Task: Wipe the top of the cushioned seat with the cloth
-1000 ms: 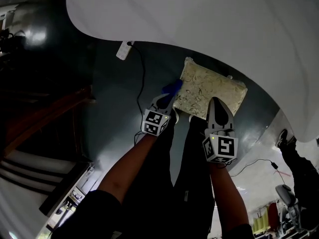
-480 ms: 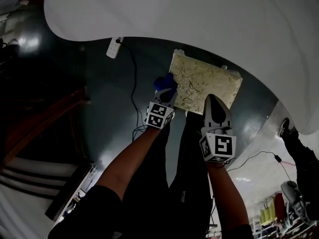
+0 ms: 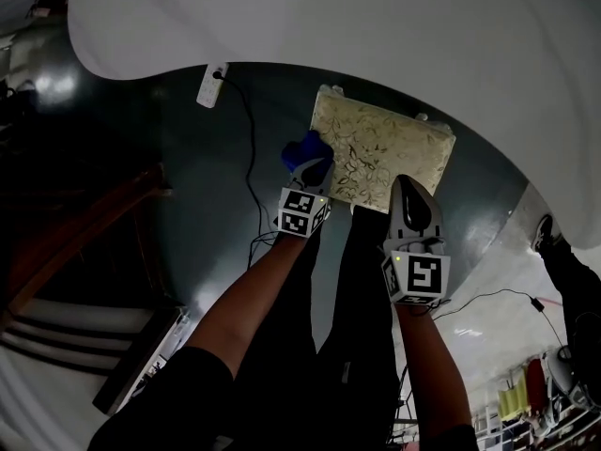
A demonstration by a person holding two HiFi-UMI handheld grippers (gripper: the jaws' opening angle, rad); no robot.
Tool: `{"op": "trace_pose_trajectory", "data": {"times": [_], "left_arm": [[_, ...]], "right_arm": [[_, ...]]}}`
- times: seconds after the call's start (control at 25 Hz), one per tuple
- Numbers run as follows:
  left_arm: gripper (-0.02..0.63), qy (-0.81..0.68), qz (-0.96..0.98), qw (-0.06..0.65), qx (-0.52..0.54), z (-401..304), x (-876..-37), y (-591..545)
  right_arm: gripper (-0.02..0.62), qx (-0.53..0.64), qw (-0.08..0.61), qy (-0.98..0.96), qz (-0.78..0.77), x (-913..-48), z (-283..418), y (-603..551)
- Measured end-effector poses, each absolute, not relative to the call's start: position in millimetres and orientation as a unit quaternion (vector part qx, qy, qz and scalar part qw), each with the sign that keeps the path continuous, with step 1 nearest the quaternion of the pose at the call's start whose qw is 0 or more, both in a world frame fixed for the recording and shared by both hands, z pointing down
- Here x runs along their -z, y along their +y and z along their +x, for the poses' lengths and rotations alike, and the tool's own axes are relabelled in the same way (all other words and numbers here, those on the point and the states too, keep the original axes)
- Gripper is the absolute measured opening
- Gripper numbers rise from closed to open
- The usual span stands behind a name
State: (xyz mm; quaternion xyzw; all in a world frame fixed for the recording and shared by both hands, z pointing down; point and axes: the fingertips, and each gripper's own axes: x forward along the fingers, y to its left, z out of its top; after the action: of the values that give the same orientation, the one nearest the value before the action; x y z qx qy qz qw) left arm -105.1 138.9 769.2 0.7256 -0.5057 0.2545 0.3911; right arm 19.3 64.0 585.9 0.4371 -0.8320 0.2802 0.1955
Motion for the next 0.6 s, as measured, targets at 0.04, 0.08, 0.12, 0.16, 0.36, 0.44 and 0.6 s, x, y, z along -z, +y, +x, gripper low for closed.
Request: {"op": "trace_pose_trajectory", "data": {"times": [0.04, 0.08, 0.12, 0.16, 0.36, 0.44, 0.6], "left_arm": [[0.037, -0.501, 0.730, 0.386, -0.258, -101.7, -768.2, 138.1], [0.037, -0.497, 0.734, 0.380, -0.263, -99.0, -767.7, 137.2], [0.037, -0.496, 0.736, 0.376, -0.266, -97.3, -767.9, 136.3], [0.037, -0.498, 0.735, 0.375, -0.267, -96.4, -768.4, 135.5], [0.037, -0.489, 0.739, 0.381, -0.265, -78.6, -770.1, 135.9], [0.037, -0.477, 0.747, 0.378, -0.267, -67.9, -769.2, 135.6], [0.037, -0.475, 0.749, 0.378, -0.264, -58.0, -769.1, 134.8]], "right_arm": [[0.038, -0.280, 0.193, -0.830, 0.441, -585.3, 22.1, 61.6], [0.038, -0.281, 0.189, -0.828, 0.446, -585.1, 25.0, 59.0], [0.038, -0.282, 0.186, -0.827, 0.450, -585.1, 28.0, 56.2], [0.038, -0.282, 0.183, -0.825, 0.454, -585.3, 30.8, 53.5], [0.038, -0.282, 0.180, -0.821, 0.463, -587.9, 42.2, 47.4], [0.038, -0.283, 0.178, -0.819, 0.466, -587.1, 46.0, 45.8], [0.038, -0.285, 0.177, -0.816, 0.471, -588.2, 55.5, 45.4]]}}
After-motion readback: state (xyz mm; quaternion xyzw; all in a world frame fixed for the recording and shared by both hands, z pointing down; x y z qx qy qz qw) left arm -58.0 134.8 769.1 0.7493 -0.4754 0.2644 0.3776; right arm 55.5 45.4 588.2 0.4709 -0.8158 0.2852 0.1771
